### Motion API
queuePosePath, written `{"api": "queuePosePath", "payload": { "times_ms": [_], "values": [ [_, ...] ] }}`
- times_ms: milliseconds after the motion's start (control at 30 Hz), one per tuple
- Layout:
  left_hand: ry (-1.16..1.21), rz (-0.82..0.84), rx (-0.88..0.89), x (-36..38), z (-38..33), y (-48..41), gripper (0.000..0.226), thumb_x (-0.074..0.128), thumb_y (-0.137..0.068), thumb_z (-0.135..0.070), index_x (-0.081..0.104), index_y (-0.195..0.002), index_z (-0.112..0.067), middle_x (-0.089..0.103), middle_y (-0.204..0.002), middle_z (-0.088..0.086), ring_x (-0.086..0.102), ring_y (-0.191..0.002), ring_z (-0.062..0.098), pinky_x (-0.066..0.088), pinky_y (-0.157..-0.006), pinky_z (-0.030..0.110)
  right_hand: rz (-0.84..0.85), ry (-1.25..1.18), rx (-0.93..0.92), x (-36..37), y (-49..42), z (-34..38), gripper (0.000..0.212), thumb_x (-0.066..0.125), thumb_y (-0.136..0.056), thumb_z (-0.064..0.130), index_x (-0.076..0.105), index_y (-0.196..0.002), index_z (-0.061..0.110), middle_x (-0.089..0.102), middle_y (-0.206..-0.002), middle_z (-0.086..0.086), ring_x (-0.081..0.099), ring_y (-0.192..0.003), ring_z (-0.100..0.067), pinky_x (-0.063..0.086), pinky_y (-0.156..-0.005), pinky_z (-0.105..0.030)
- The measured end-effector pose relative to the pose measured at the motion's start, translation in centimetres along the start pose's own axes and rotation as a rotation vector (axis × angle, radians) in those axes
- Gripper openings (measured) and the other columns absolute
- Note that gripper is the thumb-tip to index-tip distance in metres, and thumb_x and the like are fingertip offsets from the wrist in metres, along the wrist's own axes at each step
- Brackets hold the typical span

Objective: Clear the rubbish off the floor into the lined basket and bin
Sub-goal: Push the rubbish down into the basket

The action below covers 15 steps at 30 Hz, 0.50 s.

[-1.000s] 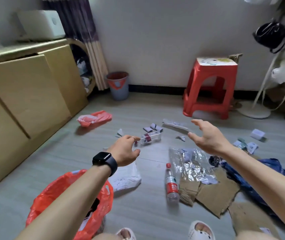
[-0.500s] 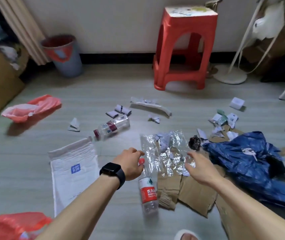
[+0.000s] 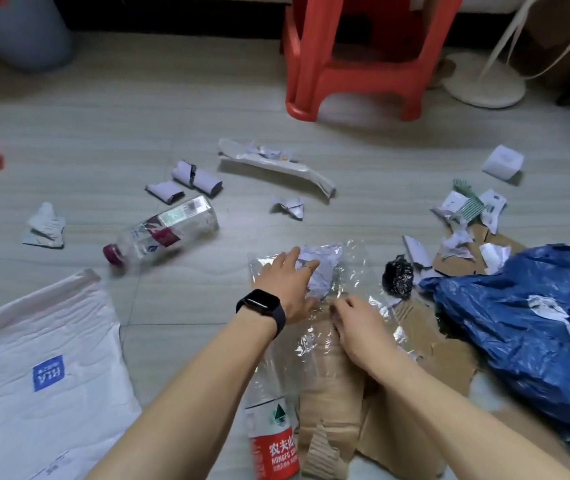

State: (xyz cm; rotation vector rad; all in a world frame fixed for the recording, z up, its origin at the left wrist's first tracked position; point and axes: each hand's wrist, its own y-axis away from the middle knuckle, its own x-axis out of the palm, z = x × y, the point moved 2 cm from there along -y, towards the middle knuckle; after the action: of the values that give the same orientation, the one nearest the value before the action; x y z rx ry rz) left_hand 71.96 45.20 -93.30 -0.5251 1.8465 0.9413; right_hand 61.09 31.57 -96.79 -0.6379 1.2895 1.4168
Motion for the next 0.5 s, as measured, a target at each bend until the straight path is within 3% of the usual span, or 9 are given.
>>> {"api": "queuePosePath", "payload": {
  "times_ms": [100, 200, 300, 400, 500],
  "values": [
    [-0.090, 0.064, 0.025, 1.5, -0.1, -2.1, 0.073, 0.054, -0.094, -0.046, 0.011, -0.153, -0.044, -0.006, -0.163, 0.011, 0.004, -0.148, 0.040, 0.016, -0.119, 0.049, -0.031, -0.033, -0.013, 0.5, -0.1, -0.6, 0.016, 0.046, -0.099, 0.020, 0.058, -0.108, 0.016, 0.057, -0.108, -0.006, 0.055, -0.100, -0.029, 0.044, -0.080, -0.036],
    [-0.068, 0.083, 0.014, 2.5, 0.4, -2.5, 0.053, 0.050, -0.094, -0.051, 0.036, -0.144, -0.041, 0.022, -0.155, 0.006, 0.023, -0.140, 0.037, 0.032, -0.111, 0.047, -0.019, -0.099, -0.024, 0.0, 0.4, -1.3, 0.017, 0.052, -0.098, 0.026, 0.063, -0.107, 0.017, 0.063, -0.106, -0.002, 0.057, -0.100, -0.023, 0.044, -0.085, -0.033],
    [-0.086, 0.035, 0.066, 2.4, 0.3, -1.4, 0.032, 0.055, -0.094, -0.041, 0.059, -0.125, -0.033, 0.052, -0.129, 0.005, 0.050, -0.117, 0.032, 0.042, -0.085, 0.034, -0.122, -0.294, 0.023, -1.8, 2.4, -2.0, 0.009, 0.061, -0.095, 0.026, 0.068, -0.101, 0.026, 0.065, -0.096, 0.013, 0.057, -0.090, -0.005, 0.038, -0.077, -0.017],
    [-0.027, -0.050, 0.093, 1.4, 0.4, 0.6, 0.026, 0.054, -0.095, -0.033, 0.061, -0.120, -0.031, 0.061, -0.116, 0.002, 0.061, -0.104, 0.029, 0.040, -0.072, 0.031, -0.208, -0.503, 0.154, -3.8, 5.3, -3.7, 0.006, 0.066, -0.092, 0.031, 0.068, -0.095, 0.036, 0.063, -0.094, 0.020, 0.058, -0.084, 0.008, 0.037, -0.070, -0.009],
    [0.081, -0.204, 0.069, -0.1, 0.6, 2.8, 0.028, 0.047, -0.098, -0.030, 0.057, -0.123, -0.037, 0.063, -0.113, -0.003, 0.062, -0.100, 0.025, 0.041, -0.067, 0.030, -0.321, -0.624, 0.334, -5.5, 8.5, -7.2, 0.005, 0.068, -0.090, 0.036, 0.066, -0.090, 0.040, 0.064, -0.099, 0.018, 0.060, -0.088, 0.005, 0.042, -0.072, -0.015]
  ]
}}
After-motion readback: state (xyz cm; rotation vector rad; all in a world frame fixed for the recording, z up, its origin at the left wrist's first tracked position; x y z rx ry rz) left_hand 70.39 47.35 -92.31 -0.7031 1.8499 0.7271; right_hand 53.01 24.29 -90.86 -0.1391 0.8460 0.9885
